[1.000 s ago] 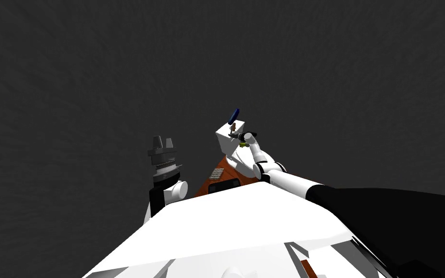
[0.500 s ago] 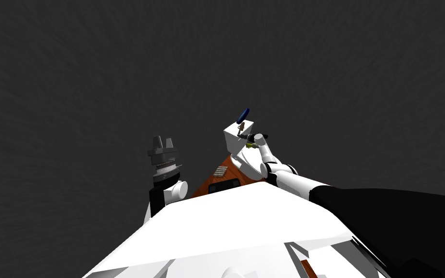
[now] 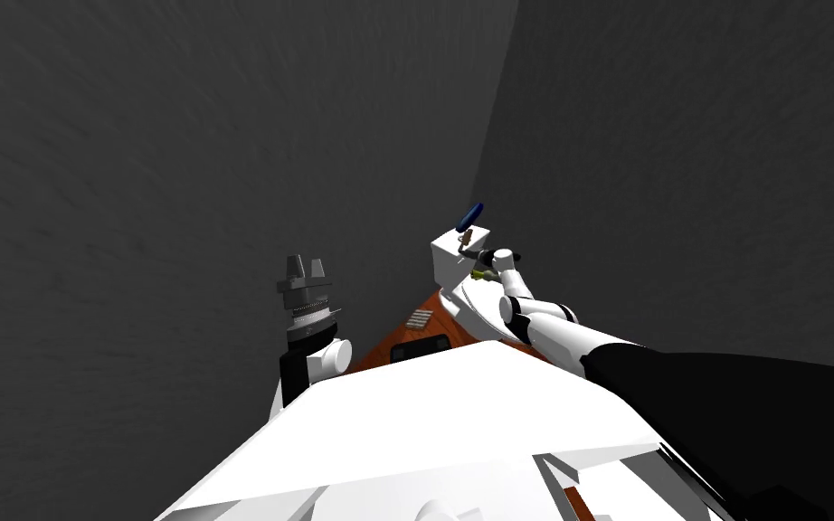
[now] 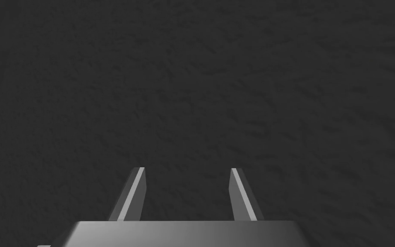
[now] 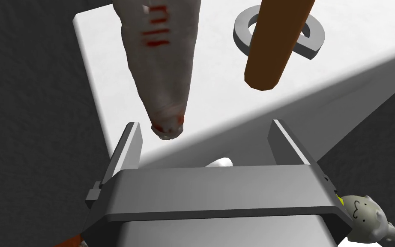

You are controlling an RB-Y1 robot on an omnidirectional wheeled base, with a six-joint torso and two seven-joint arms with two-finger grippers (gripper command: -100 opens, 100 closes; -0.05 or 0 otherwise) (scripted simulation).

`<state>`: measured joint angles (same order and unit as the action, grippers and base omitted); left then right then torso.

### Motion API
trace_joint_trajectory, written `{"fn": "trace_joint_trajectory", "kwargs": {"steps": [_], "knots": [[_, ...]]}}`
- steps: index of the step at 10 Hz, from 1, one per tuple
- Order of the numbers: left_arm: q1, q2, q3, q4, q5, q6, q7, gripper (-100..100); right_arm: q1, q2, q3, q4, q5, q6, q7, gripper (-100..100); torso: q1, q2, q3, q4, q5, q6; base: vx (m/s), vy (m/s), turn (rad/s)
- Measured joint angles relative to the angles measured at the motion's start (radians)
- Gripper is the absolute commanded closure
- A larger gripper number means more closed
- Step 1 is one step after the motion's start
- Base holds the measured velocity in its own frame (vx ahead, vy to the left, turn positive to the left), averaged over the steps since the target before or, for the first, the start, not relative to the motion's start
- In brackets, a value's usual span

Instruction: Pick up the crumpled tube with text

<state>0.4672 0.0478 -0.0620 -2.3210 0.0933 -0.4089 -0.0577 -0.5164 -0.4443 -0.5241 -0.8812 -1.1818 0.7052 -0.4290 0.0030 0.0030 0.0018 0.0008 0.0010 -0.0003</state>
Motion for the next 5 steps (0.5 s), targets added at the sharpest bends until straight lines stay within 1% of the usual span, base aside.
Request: {"fn": "trace_joint_trajectory", "kwargs": {"steps": [1, 2, 3, 4, 5], "knots": [[0.000, 0.000, 0.000, 0.000, 0.000, 0.000, 0.000, 0, 0.018, -0.009, -0.008, -0.020, 0.003, 0.004, -0.004, -100, -0.002, 0.000, 0.000, 0.000, 0.000, 0.001, -0.060, 0.059, 0.396], [0.000, 0.000, 0.000, 0.000, 0.000, 0.000, 0.000, 0, 0.001, -0.045, -0.037, 0.050, -0.034, 0.003, 0.033, -100, 0.000, 0.001, 0.001, 0.000, 0.000, -0.001, -0.055, 0.053, 0.281], [0.000, 0.000, 0.000, 0.000, 0.000, 0.000, 0.000, 0, 0.040, -0.062, -0.060, 0.010, -0.039, 0.012, 0.029, -100, -0.001, 0.002, 0.001, 0.000, 0.000, 0.001, -0.044, 0.099, 0.410], [0.000, 0.000, 0.000, 0.000, 0.000, 0.000, 0.000, 0, 0.057, -0.086, -0.084, 0.005, -0.051, 0.020, 0.025, -100, 0.002, 0.002, 0.001, 0.000, 0.000, -0.001, -0.033, 0.087, 0.273], [0.000, 0.000, 0.000, 0.000, 0.000, 0.000, 0.000, 0, 0.054, -0.122, -0.113, 0.025, -0.076, 0.027, 0.037, -100, 0.002, 0.001, 0.001, 0.000, 0.001, 0.001, -0.018, 0.033, 0.013]]}}
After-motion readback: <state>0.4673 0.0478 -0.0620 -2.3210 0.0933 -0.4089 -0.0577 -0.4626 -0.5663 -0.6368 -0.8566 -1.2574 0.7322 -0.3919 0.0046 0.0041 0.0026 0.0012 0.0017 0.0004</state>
